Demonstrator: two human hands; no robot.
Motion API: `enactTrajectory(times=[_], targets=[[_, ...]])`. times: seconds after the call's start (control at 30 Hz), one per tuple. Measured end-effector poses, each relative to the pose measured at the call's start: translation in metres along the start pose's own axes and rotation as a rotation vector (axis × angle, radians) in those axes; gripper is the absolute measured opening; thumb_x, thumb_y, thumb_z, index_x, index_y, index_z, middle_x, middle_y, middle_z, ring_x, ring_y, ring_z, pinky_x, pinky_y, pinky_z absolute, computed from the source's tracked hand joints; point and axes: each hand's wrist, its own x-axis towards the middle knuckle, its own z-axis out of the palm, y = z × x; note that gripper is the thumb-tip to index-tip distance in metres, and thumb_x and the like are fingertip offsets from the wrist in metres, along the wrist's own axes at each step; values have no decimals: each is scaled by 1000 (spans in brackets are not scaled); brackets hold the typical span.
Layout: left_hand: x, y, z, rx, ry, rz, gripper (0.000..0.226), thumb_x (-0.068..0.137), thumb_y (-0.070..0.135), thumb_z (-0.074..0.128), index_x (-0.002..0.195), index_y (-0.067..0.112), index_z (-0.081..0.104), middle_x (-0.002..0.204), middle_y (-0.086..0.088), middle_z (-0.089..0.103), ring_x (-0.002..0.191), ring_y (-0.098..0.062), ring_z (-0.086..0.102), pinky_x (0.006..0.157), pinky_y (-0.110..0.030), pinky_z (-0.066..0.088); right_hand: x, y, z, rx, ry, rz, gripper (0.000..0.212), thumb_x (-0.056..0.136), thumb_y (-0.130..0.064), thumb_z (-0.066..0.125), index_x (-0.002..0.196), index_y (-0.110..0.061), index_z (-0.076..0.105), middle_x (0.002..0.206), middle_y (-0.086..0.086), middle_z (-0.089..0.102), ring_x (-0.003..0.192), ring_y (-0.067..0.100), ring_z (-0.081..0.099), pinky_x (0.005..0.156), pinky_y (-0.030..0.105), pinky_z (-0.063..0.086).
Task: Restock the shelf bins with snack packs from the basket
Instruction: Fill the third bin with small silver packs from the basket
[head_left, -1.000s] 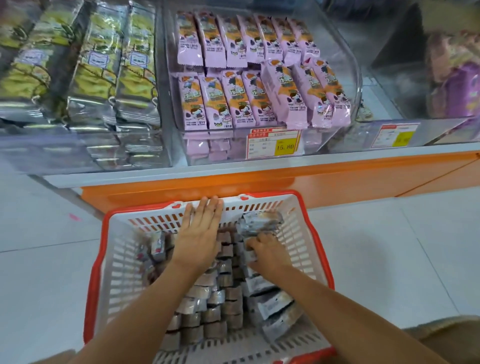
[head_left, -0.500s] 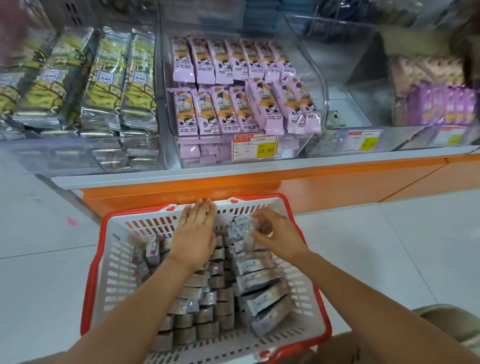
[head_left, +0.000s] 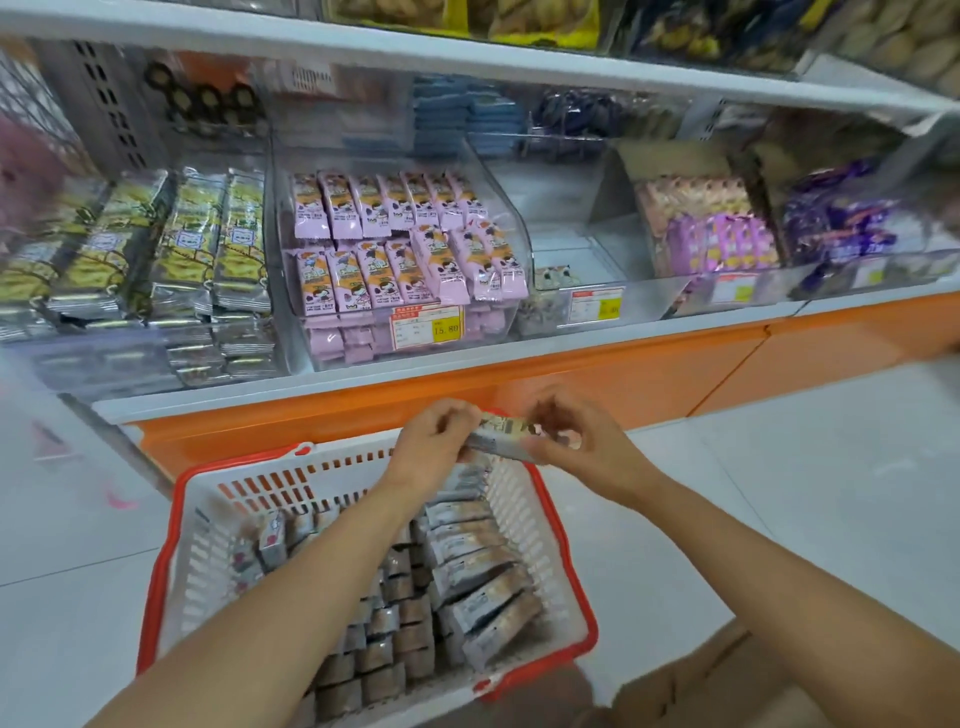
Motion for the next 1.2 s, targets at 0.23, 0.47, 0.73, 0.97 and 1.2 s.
enactTrajectory(times=[0.23,0.47,0.73,0.97,1.2], targets=[[8,41,18,414,119,359,18,99,39,53,107,25,62,82,12,58,73,-11,54,63,-30,41,-2,-20,-43,-246,56,-120,21,82,-26,70,103,-20,68,91,-11,67,79,12,60,71,29,50],[43,67,19,1058,401,869,55,93,26,45,146,13,42,152,-10,40,144,-29,29,120,-46,15,43,-34,-113,-244,433,-131,14,89,-9,68,100,-16,65,84,-2,63,60,0,59,59,14,48],[80,28,18,1486,406,793,80,92,34,51,157,10,13,165,-14,7,152,-34,4,121,-56,0,137,19,-160,-530,481,173,16,89,-34,68,104,-28,68,89,4,71,78,22,69,74,42,56],[92,21,22,1540,519,849,84,90,35,55,157,10,13,165,-13,9,152,-33,3,121,-55,-7,184,42,-168,-726,291,417,17,82,-36,76,94,-25,71,104,5,71,91,23,66,79,34,53],[95,20,22,1536,518,837,79,90,32,53,157,11,17,164,-11,15,151,-32,4,120,-53,-11,195,48,-169,-749,45,513,16,81,-29,76,96,-22,78,114,3,71,107,23,62,98,39,50]])
